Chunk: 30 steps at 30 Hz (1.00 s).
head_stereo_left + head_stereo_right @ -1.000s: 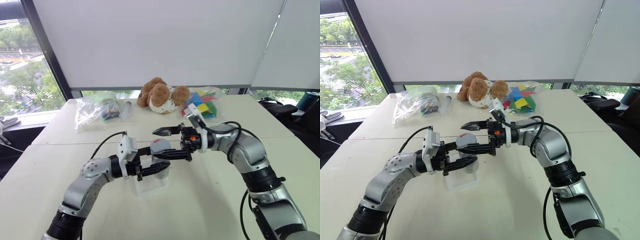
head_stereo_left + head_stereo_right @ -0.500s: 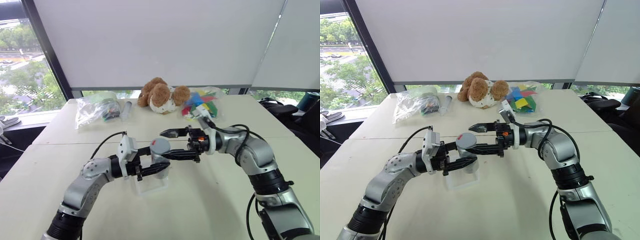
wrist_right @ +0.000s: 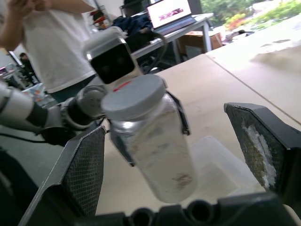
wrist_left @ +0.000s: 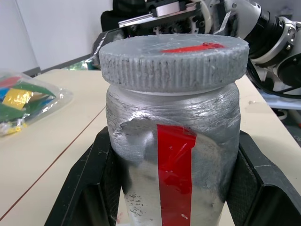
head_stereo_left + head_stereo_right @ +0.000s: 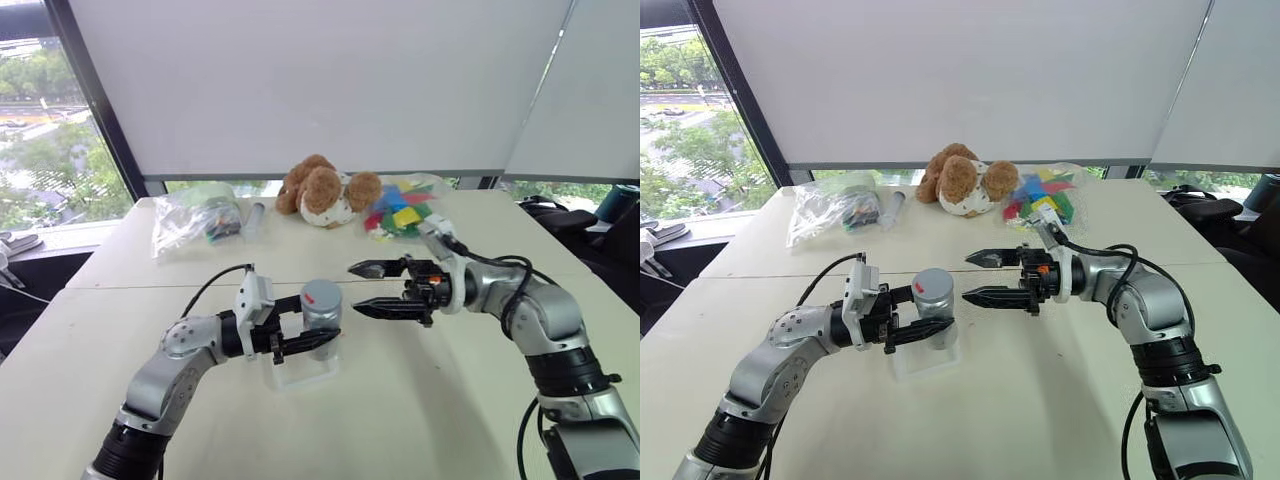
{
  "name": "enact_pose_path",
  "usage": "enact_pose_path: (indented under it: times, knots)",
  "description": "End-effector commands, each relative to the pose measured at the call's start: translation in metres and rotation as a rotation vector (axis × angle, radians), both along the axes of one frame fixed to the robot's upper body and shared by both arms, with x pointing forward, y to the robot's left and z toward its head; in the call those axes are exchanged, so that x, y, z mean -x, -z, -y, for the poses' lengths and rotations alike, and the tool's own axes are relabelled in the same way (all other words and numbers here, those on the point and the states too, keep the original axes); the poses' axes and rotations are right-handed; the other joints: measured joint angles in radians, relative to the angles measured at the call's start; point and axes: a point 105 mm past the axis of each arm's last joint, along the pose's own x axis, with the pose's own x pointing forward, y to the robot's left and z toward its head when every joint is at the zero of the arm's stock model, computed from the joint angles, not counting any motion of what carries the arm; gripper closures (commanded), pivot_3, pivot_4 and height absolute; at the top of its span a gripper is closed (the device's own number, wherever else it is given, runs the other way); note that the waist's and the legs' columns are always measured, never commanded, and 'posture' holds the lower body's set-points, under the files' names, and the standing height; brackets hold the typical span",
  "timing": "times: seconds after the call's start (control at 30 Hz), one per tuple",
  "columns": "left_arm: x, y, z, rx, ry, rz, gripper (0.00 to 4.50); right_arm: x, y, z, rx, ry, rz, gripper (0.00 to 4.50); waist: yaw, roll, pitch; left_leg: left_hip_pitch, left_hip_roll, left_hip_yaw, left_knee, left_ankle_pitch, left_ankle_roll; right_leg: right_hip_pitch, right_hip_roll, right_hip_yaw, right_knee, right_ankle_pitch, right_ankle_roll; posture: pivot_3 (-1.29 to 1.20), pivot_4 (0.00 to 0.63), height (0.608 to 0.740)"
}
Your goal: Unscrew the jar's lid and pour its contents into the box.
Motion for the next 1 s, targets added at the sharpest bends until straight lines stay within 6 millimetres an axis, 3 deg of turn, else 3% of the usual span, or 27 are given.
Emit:
enact_pose_path:
  times: [0.03, 0.33, 0.7, 0.8, 0.87, 0.9, 1.0]
  knots:
    - [0.007, -0.012, 0.001, 0.022, 0.02, 0.056, 2.3, 0.014, -0.02, -0.009, -0.018, -0.064, 0.066, 0.1, -0.001, 0.0, 0.0, 0.0, 0.0, 0.0, 0.0, 0.0, 0.0, 0.0, 0.0, 0.0, 0.0, 0.0, 0.0, 0.0, 0.15, 0.74]
    - [0.007, -0.013, 0.002, 0.02, 0.023, 0.056, 2.3, 0.009, -0.022, -0.053, 0.004, -0.055, 0.145, 0.1, 0.003, 0.0, 0.0, 0.0, 0.0, -0.001, 0.0, 0.0, 0.0, 0.0, 0.0, 0.0, 0.0, 0.0, 0.0, 0.0, 0.15, 0.74]
    - [0.007, -0.012, 0.0, 0.021, 0.007, 0.053, 2.3, 0.007, -0.017, -0.066, 0.03, -0.099, 0.181, 0.1, 0.0, 0.0, 0.0, 0.0, 0.0, 0.0, 0.0, 0.0, 0.0, -0.001, 0.0, 0.0, 0.0, 0.0, 0.0, 0.0, 0.15, 0.74]
    - [0.006, -0.012, 0.001, 0.021, 0.006, 0.053, 2.3, 0.009, -0.018, -0.065, 0.024, -0.116, 0.19, 0.94, 0.0, 0.0, 0.0, 0.0, 0.0, 0.0, 0.0, 0.0, 0.0, -0.001, 0.0, 0.0, 0.0, 0.0, 0.0, 0.0, 0.15, 0.74]
    - [0.007, -0.012, 0.001, 0.02, 0.007, 0.053, 2.3, 0.011, -0.02, -0.065, 0.005, -0.124, 0.195, 1.95, 0.0, 0.0, 0.0, 0.0, 0.0, 0.0, 0.0, 0.0, 0.0, -0.001, 0.0, 0.0, 0.0, 0.0, 0.0, 0.0, 0.15, 0.74]
    - [0.007, -0.012, 0.001, 0.019, 0.007, 0.052, 2.3, 0.011, -0.021, -0.064, -0.004, -0.126, 0.197, 2.16, 0.0, 0.0, 0.0, 0.0, 0.0, 0.0, 0.0, 0.0, 0.0, -0.001, 0.0, 0.0, 0.0, 0.0, 0.0, 0.0, 0.15, 0.74]
    - [0.007, -0.011, 0.0, 0.017, 0.007, 0.05, 2.3, 0.014, -0.024, -0.061, -0.042, -0.143, 0.168, 2.14, 0.0, 0.0, 0.0, 0.0, 0.0, 0.0, 0.0, 0.0, 0.0, -0.001, 0.0, 0.0, 0.0, 0.0, 0.0, 0.0, 0.15, 0.74]
